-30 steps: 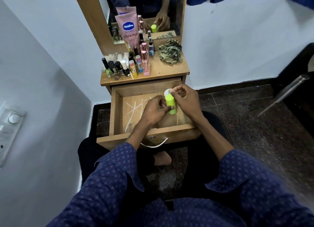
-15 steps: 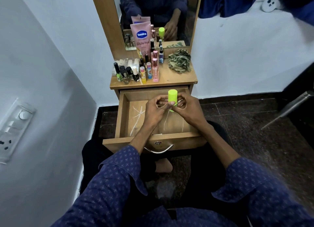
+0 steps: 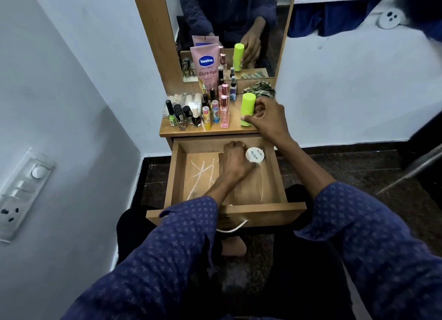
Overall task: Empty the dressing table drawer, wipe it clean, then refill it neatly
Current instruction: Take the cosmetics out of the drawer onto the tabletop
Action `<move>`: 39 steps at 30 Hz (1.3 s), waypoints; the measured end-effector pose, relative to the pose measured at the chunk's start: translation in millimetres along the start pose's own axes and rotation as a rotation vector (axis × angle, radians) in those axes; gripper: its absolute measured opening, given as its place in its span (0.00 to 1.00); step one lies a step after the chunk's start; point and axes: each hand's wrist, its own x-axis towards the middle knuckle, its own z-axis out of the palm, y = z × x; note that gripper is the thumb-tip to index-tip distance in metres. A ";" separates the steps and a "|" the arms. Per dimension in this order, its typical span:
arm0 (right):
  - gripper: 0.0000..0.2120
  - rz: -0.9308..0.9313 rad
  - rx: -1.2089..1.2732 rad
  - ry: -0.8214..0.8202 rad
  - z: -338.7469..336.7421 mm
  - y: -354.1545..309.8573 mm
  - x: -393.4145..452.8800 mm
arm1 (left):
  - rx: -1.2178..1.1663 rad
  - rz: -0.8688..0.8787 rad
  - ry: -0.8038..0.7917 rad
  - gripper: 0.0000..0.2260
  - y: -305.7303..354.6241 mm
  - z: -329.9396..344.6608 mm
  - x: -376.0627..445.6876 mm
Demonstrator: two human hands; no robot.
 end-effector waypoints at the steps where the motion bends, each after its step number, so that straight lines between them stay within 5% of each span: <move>1: 0.23 0.004 -0.007 -0.009 4.8 0.8 4.3 | 0.012 -0.011 0.014 0.27 2.9 4.7 1.9; 16: 0.22 -0.048 0.058 -0.063 17.5 12.9 15.8 | 0.019 0.003 0.057 0.27 10.5 25.5 7.3; 21: 0.11 -0.036 0.043 0.043 4.0 21.6 1.1 | -0.073 0.014 0.094 0.27 10.8 19.6 3.0; 32: 0.07 0.062 -0.003 0.133 -26.8 40.4 -25.1 | -0.160 0.380 0.284 0.24 1.7 -36.9 -18.3; 39: 0.04 0.017 0.011 0.110 -18.0 36.7 -16.0 | -0.155 0.145 0.478 0.24 21.7 -45.4 -11.9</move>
